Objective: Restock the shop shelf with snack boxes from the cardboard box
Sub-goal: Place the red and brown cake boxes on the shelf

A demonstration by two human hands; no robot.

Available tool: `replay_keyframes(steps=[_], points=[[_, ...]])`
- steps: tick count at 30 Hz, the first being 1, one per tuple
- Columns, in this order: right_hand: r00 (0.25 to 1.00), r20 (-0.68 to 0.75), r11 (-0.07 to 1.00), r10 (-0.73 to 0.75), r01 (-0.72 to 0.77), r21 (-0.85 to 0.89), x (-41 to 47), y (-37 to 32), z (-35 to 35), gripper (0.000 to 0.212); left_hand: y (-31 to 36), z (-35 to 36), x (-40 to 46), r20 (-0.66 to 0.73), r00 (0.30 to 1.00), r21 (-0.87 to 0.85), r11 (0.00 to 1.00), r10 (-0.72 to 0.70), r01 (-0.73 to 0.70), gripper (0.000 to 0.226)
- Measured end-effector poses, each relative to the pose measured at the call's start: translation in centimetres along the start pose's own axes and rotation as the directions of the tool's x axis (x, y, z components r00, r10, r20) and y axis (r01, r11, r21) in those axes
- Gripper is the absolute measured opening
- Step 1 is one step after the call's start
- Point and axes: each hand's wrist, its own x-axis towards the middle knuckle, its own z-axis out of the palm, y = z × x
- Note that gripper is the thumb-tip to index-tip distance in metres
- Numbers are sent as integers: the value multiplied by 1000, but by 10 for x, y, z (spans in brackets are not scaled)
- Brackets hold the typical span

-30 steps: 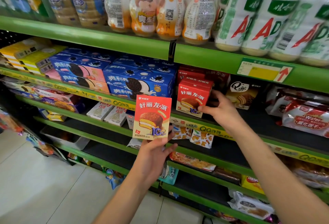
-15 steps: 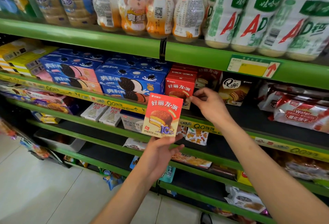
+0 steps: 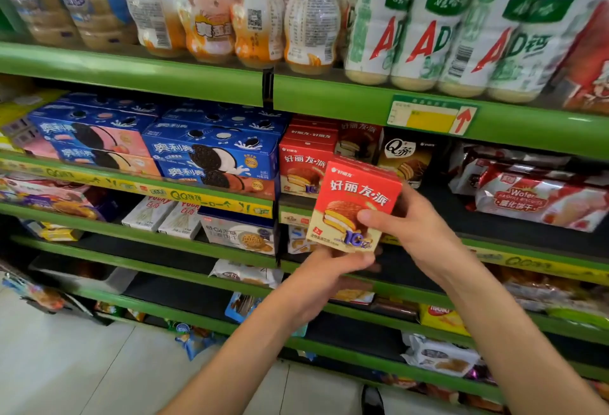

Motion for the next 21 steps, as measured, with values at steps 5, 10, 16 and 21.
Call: replay_keyframes(steps=[5, 10, 16, 21], points=[[978, -200, 983, -60, 23, -183, 19, 3, -26, 70, 40, -6, 3, -28, 990, 478, 871, 142, -111, 10], [964, -240, 937, -117, 27, -348, 38, 10, -29, 55, 95, -26, 12, -112, 800, 855, 467, 589, -224, 10], [954, -221, 849, -203, 59, -525, 50, 22, -23, 58, 92, -19, 31, 393, 638, 916, -342, 662, -210, 30], [832, -288, 662, -475, 121, -740, 51, 20, -42, 54, 85, -7, 61, 455, 723, 817, -567, 520, -106, 54]])
